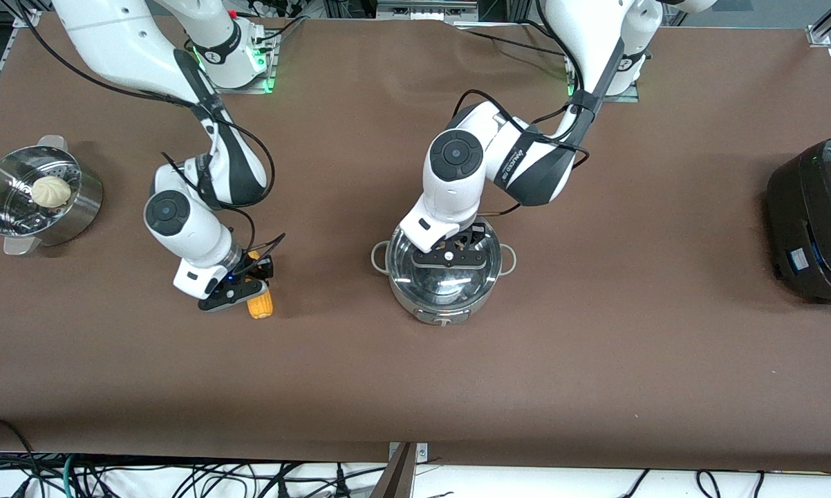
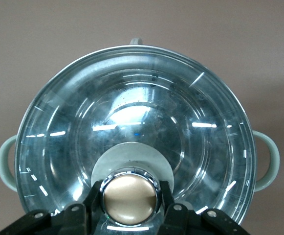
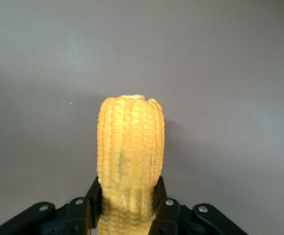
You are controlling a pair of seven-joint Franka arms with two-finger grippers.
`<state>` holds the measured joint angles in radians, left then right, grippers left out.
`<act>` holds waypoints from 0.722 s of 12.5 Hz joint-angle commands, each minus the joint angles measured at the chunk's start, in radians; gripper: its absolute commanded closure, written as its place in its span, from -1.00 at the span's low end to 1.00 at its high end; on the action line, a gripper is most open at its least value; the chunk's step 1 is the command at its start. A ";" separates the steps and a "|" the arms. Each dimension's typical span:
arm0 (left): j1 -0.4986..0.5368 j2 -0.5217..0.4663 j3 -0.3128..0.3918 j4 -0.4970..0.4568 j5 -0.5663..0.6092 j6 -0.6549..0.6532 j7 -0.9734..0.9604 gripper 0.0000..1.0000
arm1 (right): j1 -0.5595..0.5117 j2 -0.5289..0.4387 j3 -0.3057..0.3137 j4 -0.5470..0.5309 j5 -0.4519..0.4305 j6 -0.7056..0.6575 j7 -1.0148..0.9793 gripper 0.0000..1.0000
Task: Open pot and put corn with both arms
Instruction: 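Grasp the lid knob with the left gripper while the right gripper grasps the corn, then lift the lid off with the left gripper while the right gripper lifts the corn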
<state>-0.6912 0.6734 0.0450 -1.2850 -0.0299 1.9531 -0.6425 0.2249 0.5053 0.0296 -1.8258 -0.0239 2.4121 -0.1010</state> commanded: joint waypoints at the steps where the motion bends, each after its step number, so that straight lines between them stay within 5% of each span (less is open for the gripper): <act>1: 0.042 -0.115 0.041 0.018 0.019 -0.124 0.024 1.00 | -0.007 -0.050 -0.003 0.112 0.002 -0.218 -0.003 0.72; 5: 0.201 -0.216 0.032 0.021 0.013 -0.270 0.157 1.00 | -0.016 -0.067 -0.007 0.374 0.013 -0.604 -0.002 0.71; 9: 0.433 -0.235 0.036 -0.004 -0.038 -0.296 0.484 1.00 | -0.007 -0.067 0.012 0.499 0.105 -0.726 0.114 0.72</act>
<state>-0.3511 0.4543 0.0929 -1.2613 -0.0414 1.6607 -0.3036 0.2025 0.4240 0.0222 -1.3953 0.0535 1.7278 -0.0750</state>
